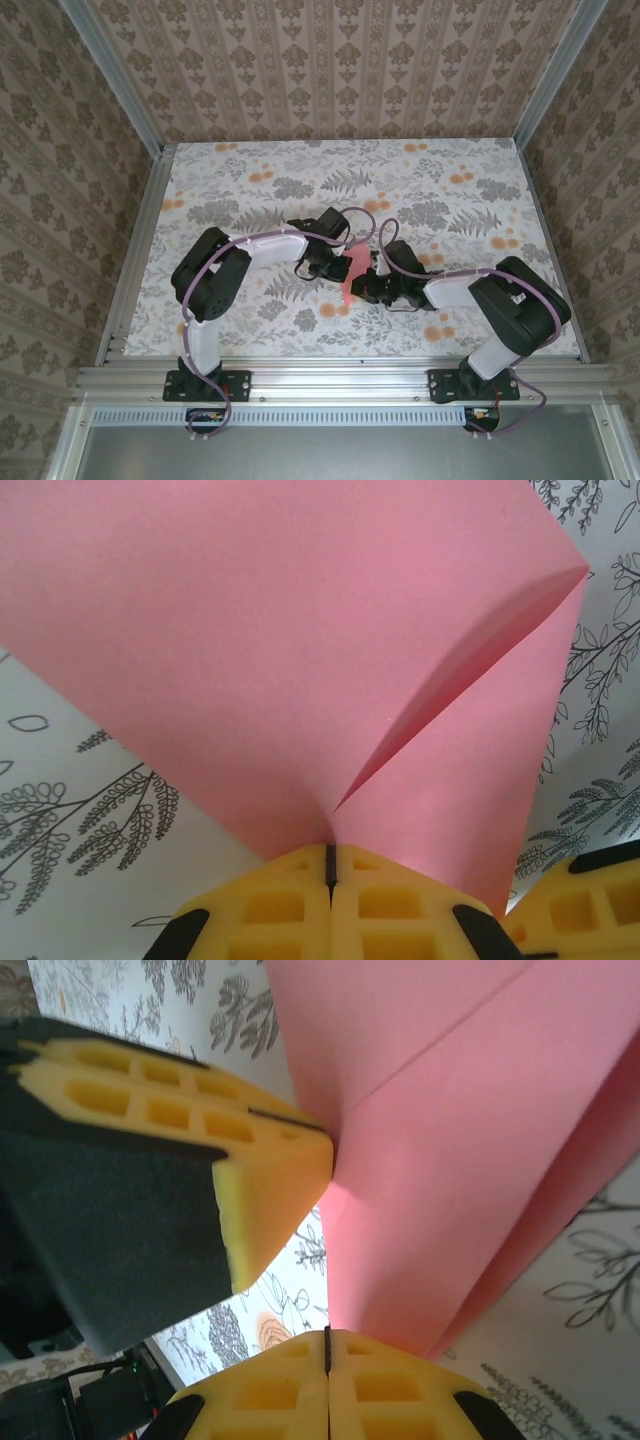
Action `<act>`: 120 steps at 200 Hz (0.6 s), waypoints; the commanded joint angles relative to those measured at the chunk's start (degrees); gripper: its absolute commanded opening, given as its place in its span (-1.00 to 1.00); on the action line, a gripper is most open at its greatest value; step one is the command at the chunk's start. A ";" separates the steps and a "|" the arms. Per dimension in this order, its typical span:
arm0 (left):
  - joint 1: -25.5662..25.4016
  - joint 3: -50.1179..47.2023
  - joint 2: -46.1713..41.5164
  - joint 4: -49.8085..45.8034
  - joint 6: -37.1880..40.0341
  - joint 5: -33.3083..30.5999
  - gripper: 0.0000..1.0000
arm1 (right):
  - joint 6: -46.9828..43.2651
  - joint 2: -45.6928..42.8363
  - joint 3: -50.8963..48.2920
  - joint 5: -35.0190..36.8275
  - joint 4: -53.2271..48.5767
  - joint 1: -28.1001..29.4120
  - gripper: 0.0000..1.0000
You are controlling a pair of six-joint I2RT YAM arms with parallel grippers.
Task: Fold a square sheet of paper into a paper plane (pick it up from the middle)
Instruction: Third fold the triangle at the center of the table.
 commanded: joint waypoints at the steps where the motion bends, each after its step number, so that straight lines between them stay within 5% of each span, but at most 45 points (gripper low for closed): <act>1: 0.44 0.59 2.35 -2.19 0.73 -2.43 -1.00 | 0.56 0.94 -0.98 2.18 -0.58 0.99 -0.85; 120: 0.80 0.58 2.20 -2.11 0.48 -2.16 -1.00 | 0.34 -2.03 0.51 5.84 -6.44 4.57 -0.86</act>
